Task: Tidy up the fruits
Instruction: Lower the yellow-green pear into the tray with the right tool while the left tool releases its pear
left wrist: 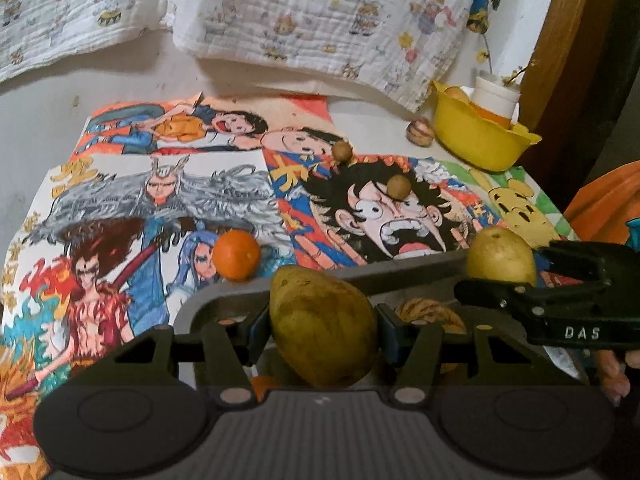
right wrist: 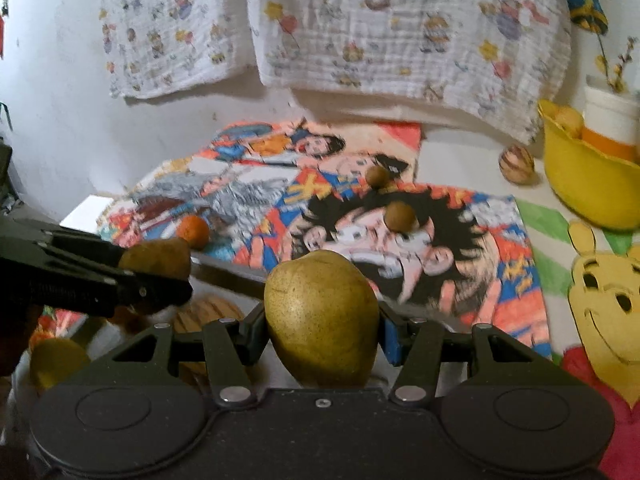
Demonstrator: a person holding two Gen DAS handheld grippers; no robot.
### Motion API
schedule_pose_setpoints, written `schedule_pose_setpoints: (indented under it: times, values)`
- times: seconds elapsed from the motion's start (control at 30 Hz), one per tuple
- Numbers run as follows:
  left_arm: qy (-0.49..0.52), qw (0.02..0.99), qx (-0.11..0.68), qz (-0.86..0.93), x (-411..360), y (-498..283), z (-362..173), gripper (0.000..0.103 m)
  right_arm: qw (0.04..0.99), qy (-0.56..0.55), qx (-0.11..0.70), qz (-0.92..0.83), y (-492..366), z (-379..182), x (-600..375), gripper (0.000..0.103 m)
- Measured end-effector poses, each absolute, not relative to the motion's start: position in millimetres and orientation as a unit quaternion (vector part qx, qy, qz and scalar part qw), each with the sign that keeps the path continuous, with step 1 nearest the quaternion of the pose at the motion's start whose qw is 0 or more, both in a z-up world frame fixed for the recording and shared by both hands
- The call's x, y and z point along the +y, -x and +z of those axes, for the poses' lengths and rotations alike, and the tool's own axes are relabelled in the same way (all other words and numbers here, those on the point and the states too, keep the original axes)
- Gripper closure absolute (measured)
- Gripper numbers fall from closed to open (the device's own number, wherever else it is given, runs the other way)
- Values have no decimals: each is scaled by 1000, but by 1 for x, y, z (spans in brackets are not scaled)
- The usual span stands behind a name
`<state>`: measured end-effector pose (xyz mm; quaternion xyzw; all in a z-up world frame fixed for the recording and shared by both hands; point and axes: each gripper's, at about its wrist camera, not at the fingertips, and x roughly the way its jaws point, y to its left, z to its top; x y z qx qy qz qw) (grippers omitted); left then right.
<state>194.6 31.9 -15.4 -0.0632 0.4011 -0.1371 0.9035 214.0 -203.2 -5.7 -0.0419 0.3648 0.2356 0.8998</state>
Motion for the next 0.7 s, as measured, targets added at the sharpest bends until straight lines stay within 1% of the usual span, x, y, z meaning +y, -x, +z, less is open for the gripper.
schedule_pose_setpoints:
  times: [0.27, 0.7]
  values:
    - [54, 900, 411, -131, 24, -195, -18, 43, 892, 40, 383, 237, -209, -19, -208, 47]
    - [53, 893, 432, -117, 28, -198, -24, 43, 894, 38, 377, 239, -212, -22, -206, 46]
